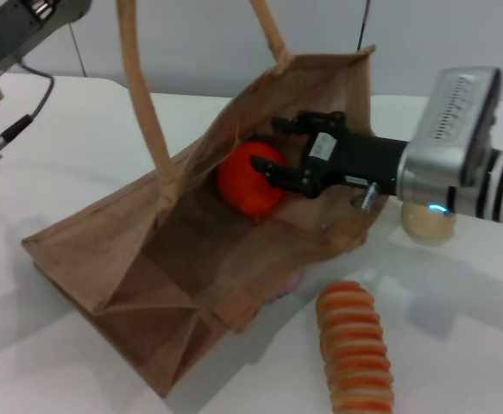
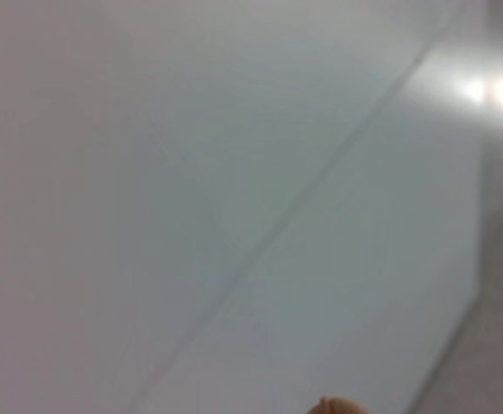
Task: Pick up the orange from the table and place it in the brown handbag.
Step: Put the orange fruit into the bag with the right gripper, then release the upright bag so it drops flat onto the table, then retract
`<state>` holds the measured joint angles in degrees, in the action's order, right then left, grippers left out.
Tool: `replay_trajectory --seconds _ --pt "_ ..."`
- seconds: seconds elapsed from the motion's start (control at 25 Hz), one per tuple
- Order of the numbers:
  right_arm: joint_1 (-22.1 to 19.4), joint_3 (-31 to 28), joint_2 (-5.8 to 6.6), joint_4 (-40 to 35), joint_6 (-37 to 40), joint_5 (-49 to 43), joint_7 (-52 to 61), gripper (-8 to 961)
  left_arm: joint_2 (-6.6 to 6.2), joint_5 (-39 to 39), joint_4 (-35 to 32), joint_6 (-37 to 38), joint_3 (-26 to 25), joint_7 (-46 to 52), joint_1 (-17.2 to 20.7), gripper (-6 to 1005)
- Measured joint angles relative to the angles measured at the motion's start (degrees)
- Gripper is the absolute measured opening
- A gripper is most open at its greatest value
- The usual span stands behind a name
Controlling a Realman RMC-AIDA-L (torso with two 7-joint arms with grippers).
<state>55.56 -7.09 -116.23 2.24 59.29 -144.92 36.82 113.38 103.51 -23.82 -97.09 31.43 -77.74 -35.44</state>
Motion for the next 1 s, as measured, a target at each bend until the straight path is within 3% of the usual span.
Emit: replay_trajectory --seconds 0.24,0.44,0.8,1.0 --pt "-5.21 -4.89 0.13 -4.47 9.94 -0.01 0.10 659 -0.15 -0.15 0.43 5.52 -0.84 -1.77 1.32 159" --pt "-10.31 -11.99 0.21 -9.35 18.86 -0.01 0.30 803 -1.14 0.24 3.73 8.58 -1.29 -4.48 1.58 171" --pt "-15.38 -24.65 0.22 -12.83 26.43 -0.01 -0.59 827 -1.60 -0.05 6.06 12.75 -1.51 -9.20 1.23 191" --pt "-17.38 -31.91 -0.06 -12.07 27.14 0.08 -2.92 827 -1.18 -0.28 7.34 14.54 -1.36 -13.10 0.83 427"
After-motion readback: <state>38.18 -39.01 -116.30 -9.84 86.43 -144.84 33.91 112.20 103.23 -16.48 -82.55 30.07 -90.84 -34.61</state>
